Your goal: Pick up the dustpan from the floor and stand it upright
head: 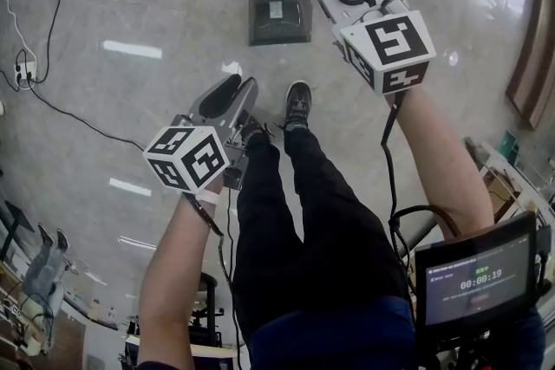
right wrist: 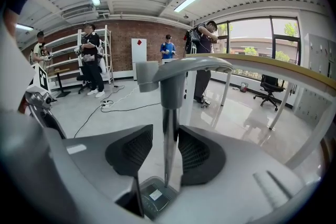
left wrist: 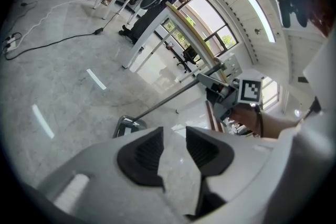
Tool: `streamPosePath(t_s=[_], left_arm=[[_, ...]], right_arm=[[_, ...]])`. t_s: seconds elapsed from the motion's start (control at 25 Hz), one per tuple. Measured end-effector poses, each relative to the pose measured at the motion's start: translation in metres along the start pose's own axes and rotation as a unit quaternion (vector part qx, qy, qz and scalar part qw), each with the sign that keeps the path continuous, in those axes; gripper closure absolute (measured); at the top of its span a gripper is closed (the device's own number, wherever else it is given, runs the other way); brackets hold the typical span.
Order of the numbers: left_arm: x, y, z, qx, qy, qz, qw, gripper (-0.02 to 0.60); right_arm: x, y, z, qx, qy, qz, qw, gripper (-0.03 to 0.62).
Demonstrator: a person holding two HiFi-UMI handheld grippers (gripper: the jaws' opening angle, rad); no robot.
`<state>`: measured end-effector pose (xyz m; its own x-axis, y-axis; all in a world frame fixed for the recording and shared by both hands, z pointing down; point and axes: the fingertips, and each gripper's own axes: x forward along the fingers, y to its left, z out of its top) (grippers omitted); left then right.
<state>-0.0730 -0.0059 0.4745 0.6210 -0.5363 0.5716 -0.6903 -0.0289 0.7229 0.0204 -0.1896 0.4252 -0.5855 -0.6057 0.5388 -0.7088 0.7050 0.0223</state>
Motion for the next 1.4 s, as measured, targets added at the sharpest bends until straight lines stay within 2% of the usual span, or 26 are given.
streamPosePath(t_s=[0.2, 0.36, 0.6, 0.72, 0.92, 1.04, 1.24, 1.4], left_arm=[[0.011, 0.001, 0.003, 0.010, 0.009, 0.003, 0.9999, 0.446], [0.028, -0.010, 0.004, 0.010, 0.015, 0.007, 0.9998, 0.446], [0.006, -0.040, 0.006, 0.007, 0.024, 0.007, 0.9997, 0.446], [-0.019, -0.049, 0.015, 0.009, 0.022, 0.013, 0.9996, 0.446], [-0.063, -0.087, 0.029, 0.015, 0.031, 0.011, 0.9994, 0.451], [-0.098, -0.122, 0.051, 0.031, 0.027, 0.004, 0.9991, 0.451], [-0.113, -0.137, 0.054, 0.065, 0.025, -0.002, 0.9976, 0.451], [-0.149, -0.176, 0.062, 0.075, 0.019, -0.013, 0.9969, 0.451]], right_arm=[[-0.007, -0.001, -0.012, 0.015, 0.008, 0.005, 1.000, 0.436], [-0.025, -0.017, -0.039, 0.059, 0.025, 0.003, 0.998, 0.450], [-0.075, -0.009, -0.051, 0.139, 0.057, 0.009, 0.989, 0.543], [-0.093, 0.007, -0.029, 0.148, 0.062, 0.033, 0.986, 0.579], [-0.132, 0.029, 0.019, 0.157, 0.076, 0.055, 0.983, 0.583], [-0.158, 0.042, 0.070, 0.162, 0.070, 0.057, 0.983, 0.583], [-0.169, 0.051, 0.096, 0.158, 0.049, 0.054, 0.985, 0.583], [-0.205, 0.054, 0.150, 0.150, 0.022, 0.038, 0.988, 0.583]])
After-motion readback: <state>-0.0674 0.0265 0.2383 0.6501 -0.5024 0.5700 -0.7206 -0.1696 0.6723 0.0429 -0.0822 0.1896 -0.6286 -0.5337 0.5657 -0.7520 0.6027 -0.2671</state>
